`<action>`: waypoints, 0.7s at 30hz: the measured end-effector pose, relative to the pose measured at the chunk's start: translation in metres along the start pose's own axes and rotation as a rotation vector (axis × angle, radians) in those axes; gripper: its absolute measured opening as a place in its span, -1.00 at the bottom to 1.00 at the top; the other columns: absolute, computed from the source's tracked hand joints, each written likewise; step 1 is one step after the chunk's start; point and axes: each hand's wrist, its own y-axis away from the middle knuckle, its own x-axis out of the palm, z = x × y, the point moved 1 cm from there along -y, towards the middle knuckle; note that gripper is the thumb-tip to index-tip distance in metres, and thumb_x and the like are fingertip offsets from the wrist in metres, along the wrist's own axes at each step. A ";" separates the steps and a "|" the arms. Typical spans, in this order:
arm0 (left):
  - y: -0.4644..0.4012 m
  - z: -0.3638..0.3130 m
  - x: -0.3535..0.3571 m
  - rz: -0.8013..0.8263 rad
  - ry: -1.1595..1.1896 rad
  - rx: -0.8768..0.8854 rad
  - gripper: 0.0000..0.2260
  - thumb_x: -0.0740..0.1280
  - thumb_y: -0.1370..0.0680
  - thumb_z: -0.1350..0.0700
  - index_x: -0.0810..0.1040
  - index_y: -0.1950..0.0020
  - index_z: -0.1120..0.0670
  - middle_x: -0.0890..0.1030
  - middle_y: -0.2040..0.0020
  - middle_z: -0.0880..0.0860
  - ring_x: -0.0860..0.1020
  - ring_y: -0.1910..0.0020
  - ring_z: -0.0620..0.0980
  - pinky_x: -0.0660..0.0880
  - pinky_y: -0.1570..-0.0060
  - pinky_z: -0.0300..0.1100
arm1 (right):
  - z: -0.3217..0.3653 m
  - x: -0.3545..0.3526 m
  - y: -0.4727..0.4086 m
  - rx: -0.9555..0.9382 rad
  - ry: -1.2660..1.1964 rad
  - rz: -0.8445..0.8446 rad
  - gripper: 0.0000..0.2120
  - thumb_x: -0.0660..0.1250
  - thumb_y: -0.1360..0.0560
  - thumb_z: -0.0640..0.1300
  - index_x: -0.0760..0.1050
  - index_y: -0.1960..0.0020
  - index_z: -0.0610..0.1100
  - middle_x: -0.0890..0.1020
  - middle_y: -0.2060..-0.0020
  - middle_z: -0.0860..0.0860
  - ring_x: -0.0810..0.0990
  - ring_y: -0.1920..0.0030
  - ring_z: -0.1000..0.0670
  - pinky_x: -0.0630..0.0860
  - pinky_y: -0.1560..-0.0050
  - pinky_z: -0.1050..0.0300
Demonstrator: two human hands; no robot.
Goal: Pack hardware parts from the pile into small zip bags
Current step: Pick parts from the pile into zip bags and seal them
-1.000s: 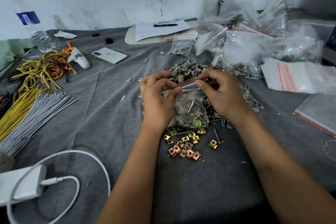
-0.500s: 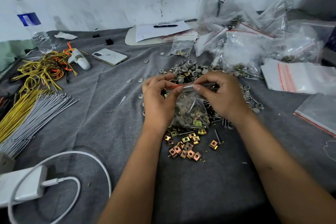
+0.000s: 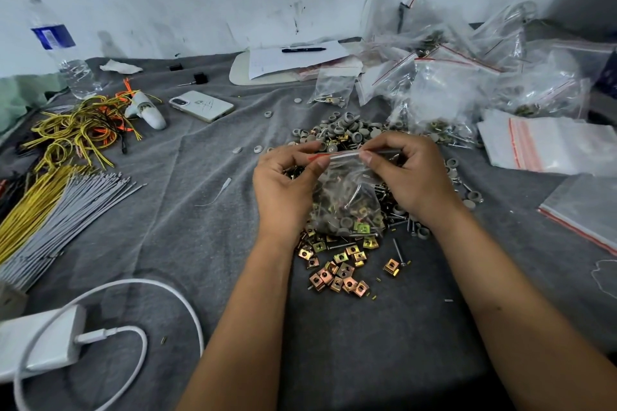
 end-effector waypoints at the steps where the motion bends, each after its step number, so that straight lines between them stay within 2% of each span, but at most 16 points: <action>1: 0.000 0.001 -0.001 0.012 0.048 -0.037 -0.76 0.57 -0.47 0.24 0.72 0.29 -0.09 0.75 -0.08 -0.09 0.66 -0.20 0.04 0.54 -0.28 0.24 | 0.000 0.000 0.000 0.010 -0.029 -0.001 -0.93 0.46 -0.53 -0.32 0.68 0.01 -0.21 0.70 0.18 -0.02 0.70 0.20 0.11 0.61 0.26 0.30; 4: 0.000 0.002 -0.003 0.005 0.108 -0.077 -0.77 0.53 -0.51 0.27 0.74 0.26 -0.03 0.74 -0.12 -0.10 0.67 -0.21 -0.04 0.55 -0.30 0.20 | 0.000 0.000 0.000 0.016 -0.052 0.012 -0.88 0.44 -0.55 -0.31 0.68 0.01 -0.12 0.72 0.22 0.03 0.73 0.21 0.06 0.63 0.26 0.26; 6: -0.001 0.004 -0.005 -0.007 0.081 -0.040 -0.73 0.53 -0.51 0.28 0.72 0.30 -0.06 0.74 -0.12 -0.09 0.67 -0.22 0.00 0.53 -0.32 0.22 | 0.001 0.000 0.000 -0.001 -0.017 0.020 -0.84 0.44 -0.56 -0.29 0.68 0.00 -0.05 0.73 0.22 0.12 0.72 0.23 0.11 0.61 0.27 0.30; 8: -0.002 0.005 -0.005 -0.009 0.040 -0.014 -0.79 0.53 -0.51 0.27 0.71 0.25 0.00 0.74 -0.11 -0.06 0.66 -0.22 0.06 0.51 -0.31 0.26 | -0.001 -0.001 0.000 -0.003 0.036 -0.004 -0.84 0.48 -0.53 -0.26 0.68 0.01 -0.01 0.73 0.23 0.13 0.72 0.24 0.11 0.63 0.27 0.26; 10: -0.001 0.007 -0.005 -0.008 0.045 -0.026 -0.88 0.50 -0.54 0.26 0.68 0.18 0.12 0.74 -0.11 -0.03 0.68 -0.15 0.04 0.58 -0.23 0.25 | -0.002 -0.002 -0.001 -0.003 0.066 -0.029 -0.85 0.51 -0.51 -0.25 0.69 0.03 -0.01 0.73 0.24 0.11 0.72 0.24 0.10 0.66 0.26 0.19; 12: 0.001 0.006 -0.005 0.046 0.094 -0.074 -0.97 0.51 -0.54 0.20 0.70 0.08 0.13 0.74 -0.08 0.01 0.69 -0.02 -0.02 0.65 -0.07 0.10 | -0.001 -0.003 -0.001 -0.031 0.051 -0.017 -0.83 0.53 -0.48 -0.28 0.69 0.05 -0.03 0.72 0.25 0.14 0.70 0.25 0.15 0.62 0.29 0.27; 14: 0.003 0.003 -0.005 0.126 0.087 -0.106 -0.83 0.55 -0.47 0.06 0.72 -0.01 0.09 0.75 -0.01 0.04 0.69 0.08 -0.04 0.63 0.08 -0.06 | 0.001 -0.003 0.000 -0.070 0.066 0.024 -0.83 0.54 -0.46 -0.29 0.70 0.04 -0.06 0.71 0.24 0.14 0.67 0.24 0.19 0.57 0.29 0.35; 16: 0.004 0.000 -0.002 0.181 0.089 -0.113 -0.84 0.54 -0.44 0.05 0.73 0.02 0.06 0.76 0.08 0.06 0.70 0.16 0.00 0.64 0.15 -0.06 | 0.000 -0.001 0.000 -0.081 0.094 0.057 -0.86 0.55 -0.45 -0.27 0.72 0.03 -0.08 0.72 0.21 0.10 0.70 0.20 0.14 0.62 0.25 0.26; 18: 0.005 -0.001 -0.001 0.172 0.076 -0.098 -0.95 0.54 -0.48 0.11 0.73 0.08 0.02 0.76 0.16 0.07 0.68 0.21 0.04 0.61 0.14 -0.01 | -0.002 0.000 0.000 -0.017 0.046 0.061 -0.88 0.55 -0.47 -0.24 0.73 0.01 -0.11 0.74 0.17 0.01 0.74 0.15 0.00 0.70 0.17 0.03; 19: 0.005 0.000 -0.001 0.159 0.060 -0.092 -0.96 0.53 -0.50 0.14 0.73 0.10 0.01 0.75 0.18 0.06 0.67 0.23 0.05 0.60 0.16 0.00 | -0.003 -0.001 -0.001 0.009 0.028 0.053 -0.89 0.55 -0.47 -0.22 0.73 0.01 -0.10 0.75 0.16 0.00 0.74 0.14 -0.04 0.70 0.15 -0.01; 21: 0.005 0.001 -0.003 0.130 0.058 -0.101 -0.97 0.53 -0.52 0.14 0.72 0.10 0.02 0.74 0.21 0.04 0.66 0.26 0.00 0.58 0.25 -0.08 | -0.004 -0.002 -0.002 0.002 0.068 0.014 -0.89 0.55 -0.48 -0.18 0.72 0.03 -0.02 0.75 0.19 0.07 0.72 0.17 0.03 0.65 0.16 0.10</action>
